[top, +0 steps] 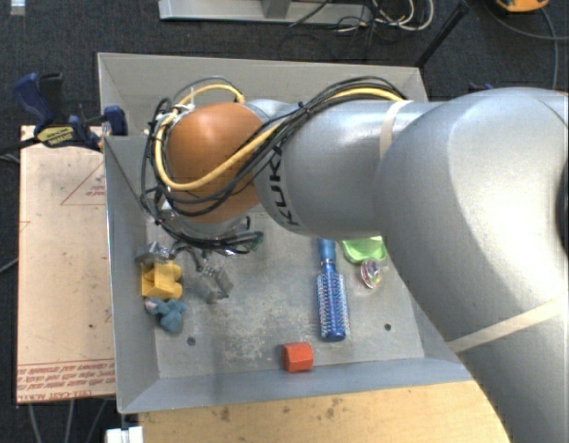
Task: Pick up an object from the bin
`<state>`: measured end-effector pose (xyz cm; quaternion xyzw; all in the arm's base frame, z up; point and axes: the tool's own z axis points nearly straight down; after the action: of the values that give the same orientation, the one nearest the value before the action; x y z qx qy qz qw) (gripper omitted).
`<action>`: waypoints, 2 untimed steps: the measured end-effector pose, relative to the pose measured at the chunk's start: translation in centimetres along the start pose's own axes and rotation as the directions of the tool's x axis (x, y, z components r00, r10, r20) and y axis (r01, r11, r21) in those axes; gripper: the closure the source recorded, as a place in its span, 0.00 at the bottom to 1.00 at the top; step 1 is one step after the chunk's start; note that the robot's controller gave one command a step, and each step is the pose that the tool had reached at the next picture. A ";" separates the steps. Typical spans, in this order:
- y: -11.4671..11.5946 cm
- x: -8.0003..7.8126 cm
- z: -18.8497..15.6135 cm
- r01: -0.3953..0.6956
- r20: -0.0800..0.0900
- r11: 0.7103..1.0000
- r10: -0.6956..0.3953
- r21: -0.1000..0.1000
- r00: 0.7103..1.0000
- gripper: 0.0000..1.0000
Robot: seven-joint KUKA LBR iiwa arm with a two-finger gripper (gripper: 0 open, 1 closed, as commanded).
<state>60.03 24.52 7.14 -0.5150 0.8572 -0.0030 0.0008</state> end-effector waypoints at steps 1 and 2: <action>0.2 -0.3 -0.1 0.002 0.006 1.000 -0.002 -0.003 1.000 1.00; 0.2 -0.4 -1.8 -0.002 0.007 1.000 0.002 -0.004 1.000 1.00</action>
Offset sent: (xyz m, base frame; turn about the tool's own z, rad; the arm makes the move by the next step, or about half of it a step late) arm 0.0000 0.0000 0.0000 0.0000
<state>60.06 24.98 8.95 -0.5141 0.8577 0.0007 0.0028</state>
